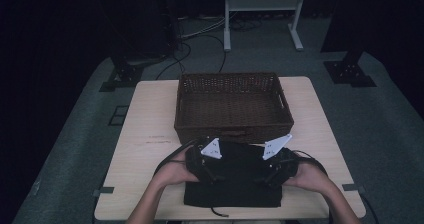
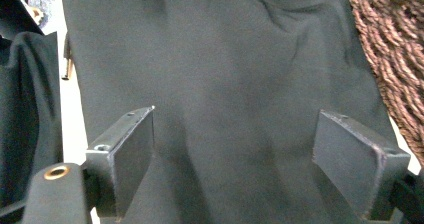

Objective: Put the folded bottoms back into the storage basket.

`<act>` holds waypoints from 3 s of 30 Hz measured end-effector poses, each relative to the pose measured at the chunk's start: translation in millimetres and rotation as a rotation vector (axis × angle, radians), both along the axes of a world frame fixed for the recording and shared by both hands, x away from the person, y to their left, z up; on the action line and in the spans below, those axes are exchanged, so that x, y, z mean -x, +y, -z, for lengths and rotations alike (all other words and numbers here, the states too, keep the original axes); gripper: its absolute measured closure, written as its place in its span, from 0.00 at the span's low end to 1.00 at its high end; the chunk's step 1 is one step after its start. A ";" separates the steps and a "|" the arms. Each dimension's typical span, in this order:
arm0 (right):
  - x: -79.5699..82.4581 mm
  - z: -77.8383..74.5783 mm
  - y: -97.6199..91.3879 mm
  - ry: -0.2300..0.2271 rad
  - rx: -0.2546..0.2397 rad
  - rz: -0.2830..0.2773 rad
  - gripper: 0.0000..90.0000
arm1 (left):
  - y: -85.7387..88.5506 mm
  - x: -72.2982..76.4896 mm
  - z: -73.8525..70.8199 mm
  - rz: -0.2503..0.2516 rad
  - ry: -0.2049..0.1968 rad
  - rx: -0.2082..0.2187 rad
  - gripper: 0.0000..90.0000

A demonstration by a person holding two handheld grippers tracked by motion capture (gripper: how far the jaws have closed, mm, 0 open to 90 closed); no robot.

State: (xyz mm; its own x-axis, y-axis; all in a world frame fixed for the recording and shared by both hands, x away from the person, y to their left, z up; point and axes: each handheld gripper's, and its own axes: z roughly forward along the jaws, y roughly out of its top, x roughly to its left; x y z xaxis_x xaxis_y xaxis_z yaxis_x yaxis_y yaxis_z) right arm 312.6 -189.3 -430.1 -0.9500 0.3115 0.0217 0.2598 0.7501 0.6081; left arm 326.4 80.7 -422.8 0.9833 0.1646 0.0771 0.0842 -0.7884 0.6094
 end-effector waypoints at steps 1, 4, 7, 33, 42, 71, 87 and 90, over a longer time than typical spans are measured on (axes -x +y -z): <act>-0.7 1.6 1.2 0.003 -0.002 -0.003 0.18 | -0.7 -0.1 0.9 0.004 0.001 -0.005 0.08; -1.9 3.7 3.4 0.007 0.005 -0.005 0.18 | -2.5 -0.4 3.9 0.008 0.004 -0.019 0.08; -4.5 9.4 7.9 0.020 0.017 -0.013 0.18 | -2.9 -5.2 12.6 0.000 0.025 -0.042 0.08; -18.3 44.2 17.7 0.069 0.095 0.021 0.15 | -6.4 -21.5 47.2 -0.063 0.240 -0.057 0.13; -19.4 41.0 25.9 0.085 0.157 0.023 0.17 | -16.8 -23.5 45.4 -0.140 0.271 -0.110 0.14; -30.4 32.6 30.2 0.160 0.139 -0.039 0.74 | -13.1 -41.2 41.3 -0.059 0.396 -0.054 0.62; -24.4 22.0 23.9 0.104 0.106 -0.062 0.80 | -9.4 -29.4 29.4 -0.036 0.295 -0.040 0.78; -22.3 18.9 24.6 0.089 0.115 -0.064 0.80 | -11.9 -25.9 25.0 -0.028 0.270 -0.062 0.79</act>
